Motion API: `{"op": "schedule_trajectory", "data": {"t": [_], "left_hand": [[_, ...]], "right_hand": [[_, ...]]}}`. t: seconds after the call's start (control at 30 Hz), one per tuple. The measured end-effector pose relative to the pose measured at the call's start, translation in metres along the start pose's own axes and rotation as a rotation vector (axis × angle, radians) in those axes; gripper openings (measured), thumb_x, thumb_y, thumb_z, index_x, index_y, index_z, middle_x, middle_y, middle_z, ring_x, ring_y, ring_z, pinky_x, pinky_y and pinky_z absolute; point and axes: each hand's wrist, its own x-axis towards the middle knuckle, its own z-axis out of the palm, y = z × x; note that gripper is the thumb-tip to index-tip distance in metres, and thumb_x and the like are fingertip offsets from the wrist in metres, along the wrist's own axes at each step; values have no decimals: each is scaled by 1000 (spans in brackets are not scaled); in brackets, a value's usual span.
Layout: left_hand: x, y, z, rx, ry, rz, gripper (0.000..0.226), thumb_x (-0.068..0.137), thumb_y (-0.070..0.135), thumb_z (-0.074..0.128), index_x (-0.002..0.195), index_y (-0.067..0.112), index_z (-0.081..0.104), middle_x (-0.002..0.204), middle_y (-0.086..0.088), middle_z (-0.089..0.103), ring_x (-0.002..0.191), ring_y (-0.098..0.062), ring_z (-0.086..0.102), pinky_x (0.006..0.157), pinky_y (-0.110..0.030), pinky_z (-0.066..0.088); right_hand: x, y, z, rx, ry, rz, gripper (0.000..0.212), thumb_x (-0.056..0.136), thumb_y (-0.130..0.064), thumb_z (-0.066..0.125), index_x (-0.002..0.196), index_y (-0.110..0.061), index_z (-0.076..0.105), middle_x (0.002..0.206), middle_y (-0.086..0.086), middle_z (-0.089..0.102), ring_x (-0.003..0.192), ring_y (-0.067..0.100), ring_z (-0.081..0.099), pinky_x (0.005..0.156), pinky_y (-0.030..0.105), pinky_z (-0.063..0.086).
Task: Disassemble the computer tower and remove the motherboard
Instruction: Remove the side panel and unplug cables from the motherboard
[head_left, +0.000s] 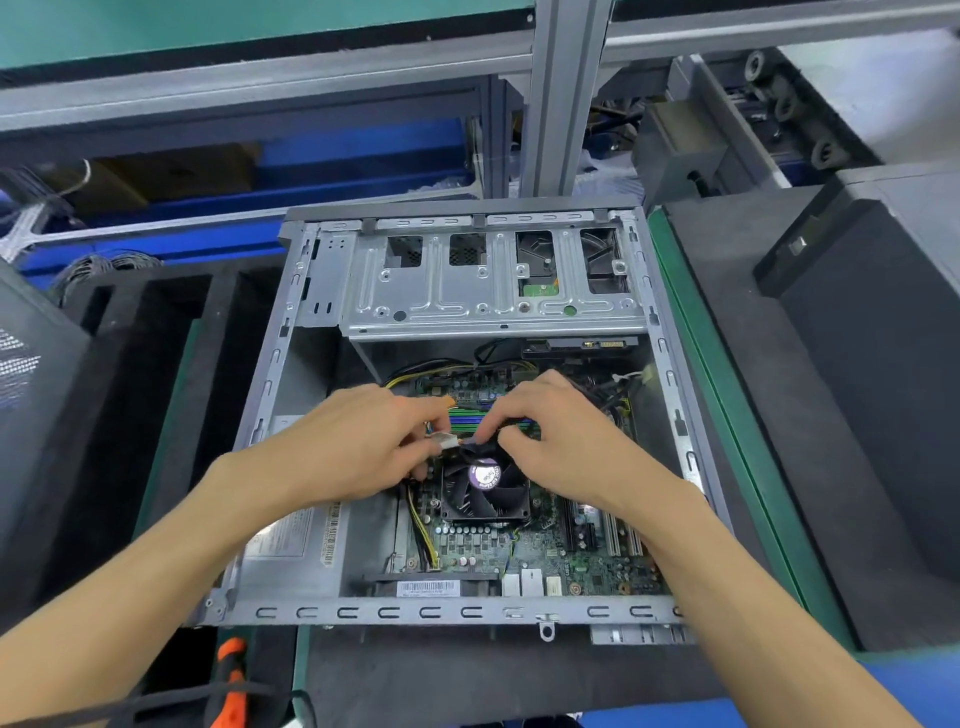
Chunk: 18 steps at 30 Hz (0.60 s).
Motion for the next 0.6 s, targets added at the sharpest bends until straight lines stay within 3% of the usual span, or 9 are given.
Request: {"op": "schedule_trajectory", "data": {"t": [0.13, 0.2, 0.33, 0.4, 0.5, 0.6], "left_hand": [[-2, 3, 0, -25, 13, 14, 8, 97, 45, 50, 100, 39, 55, 77, 33, 68, 65, 22, 46, 62, -9, 24], [-2, 4, 0, 12, 27, -2, 10, 97, 44, 50, 103, 38, 56, 79, 29, 70, 64, 11, 48, 64, -19, 30], [-5, 17, 2, 165, 93, -2, 18, 97, 48, 46, 111, 37, 45, 90, 15, 72, 83, -16, 58, 77, -33, 45], [-13, 29, -4, 6, 109, 65, 18, 94, 45, 51, 105, 40, 38, 84, 16, 68, 76, -7, 59, 71, -30, 49], [-25, 42, -14, -273, -161, 136, 12, 91, 30, 61, 91, 34, 50, 79, 14, 65, 72, -2, 59, 67, -21, 47], [-21, 53, -7, -42, -556, 52, 19, 98, 22, 46, 111, 28, 58, 108, 3, 66, 98, -17, 61, 84, -29, 49]], "right_hand": [[-2, -1, 2, -47, -42, -48, 18, 94, -34, 61, 104, -47, 69, 114, -12, 59, 116, 9, 33, 111, 48, 29], [-4, -1, 2, -59, -58, -65, 13, 92, -41, 64, 104, -47, 68, 116, -13, 56, 119, 9, 32, 111, 50, 26], [-4, -2, 5, -90, -67, -70, 13, 89, -54, 66, 94, -42, 69, 115, -13, 55, 120, 10, 32, 106, 44, 25], [-2, -2, 7, -171, -60, -57, 14, 94, -48, 63, 95, -36, 71, 116, -12, 53, 119, 11, 31, 105, 43, 26], [1, 1, 9, -217, -54, -38, 19, 98, -41, 60, 103, -28, 73, 115, -10, 53, 120, 11, 31, 107, 44, 28], [1, 2, 9, -200, -42, -40, 19, 100, -40, 58, 101, -28, 72, 111, -10, 55, 118, 11, 32, 109, 44, 29]]}}
